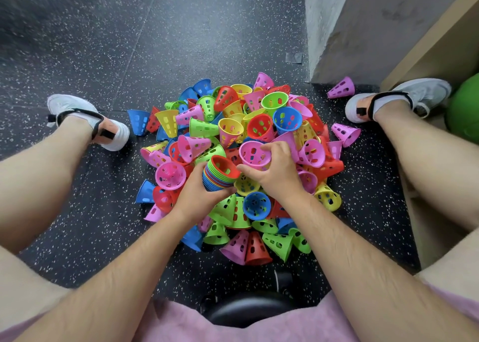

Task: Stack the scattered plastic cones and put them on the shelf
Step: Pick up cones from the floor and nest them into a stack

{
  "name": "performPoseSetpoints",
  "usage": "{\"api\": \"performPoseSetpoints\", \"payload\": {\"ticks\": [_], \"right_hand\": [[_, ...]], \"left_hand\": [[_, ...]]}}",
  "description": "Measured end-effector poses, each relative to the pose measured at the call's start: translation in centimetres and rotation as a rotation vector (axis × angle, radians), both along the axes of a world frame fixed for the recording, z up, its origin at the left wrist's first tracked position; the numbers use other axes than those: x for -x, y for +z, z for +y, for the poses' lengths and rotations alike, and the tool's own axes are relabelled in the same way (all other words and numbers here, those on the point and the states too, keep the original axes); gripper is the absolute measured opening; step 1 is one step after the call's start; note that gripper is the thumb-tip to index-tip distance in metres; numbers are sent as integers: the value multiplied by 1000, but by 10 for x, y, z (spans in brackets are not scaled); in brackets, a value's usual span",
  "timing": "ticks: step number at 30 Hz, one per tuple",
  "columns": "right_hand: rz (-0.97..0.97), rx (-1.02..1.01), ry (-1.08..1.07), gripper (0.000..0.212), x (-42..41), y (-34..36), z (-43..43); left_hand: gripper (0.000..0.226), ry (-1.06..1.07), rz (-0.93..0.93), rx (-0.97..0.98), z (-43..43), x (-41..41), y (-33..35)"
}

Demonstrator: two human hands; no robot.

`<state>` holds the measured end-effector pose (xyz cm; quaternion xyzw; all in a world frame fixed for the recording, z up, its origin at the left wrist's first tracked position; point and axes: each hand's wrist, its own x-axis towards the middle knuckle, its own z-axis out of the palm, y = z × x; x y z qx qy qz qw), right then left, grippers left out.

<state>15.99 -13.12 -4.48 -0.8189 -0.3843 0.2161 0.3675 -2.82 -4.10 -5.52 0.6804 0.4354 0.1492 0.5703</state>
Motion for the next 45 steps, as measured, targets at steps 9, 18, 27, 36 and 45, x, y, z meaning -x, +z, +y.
{"api": "performPoseSetpoints", "payload": {"ticks": [9, 18, 27, 36, 45], "right_hand": [[-7, -170, -32, 78, 7, 16, 12], [-67, 77, 350, 71, 27, 8, 8], [-449, 71, 212, 37, -12, 11, 24], [-663, 375, 292, 33, -20, -6, 31], [-400, -100, 35, 16, -29, 4, 25]], "left_hand": [[75, 0, 11, -12, 3, -3, -4], [62, -4, -61, -1, 1, -9, 6], [68, 15, -106, 8, 7, -36, 11], [63, 13, -77, 10, 11, -32, 10], [69, 18, -64, 14, 9, -28, 9]]}}
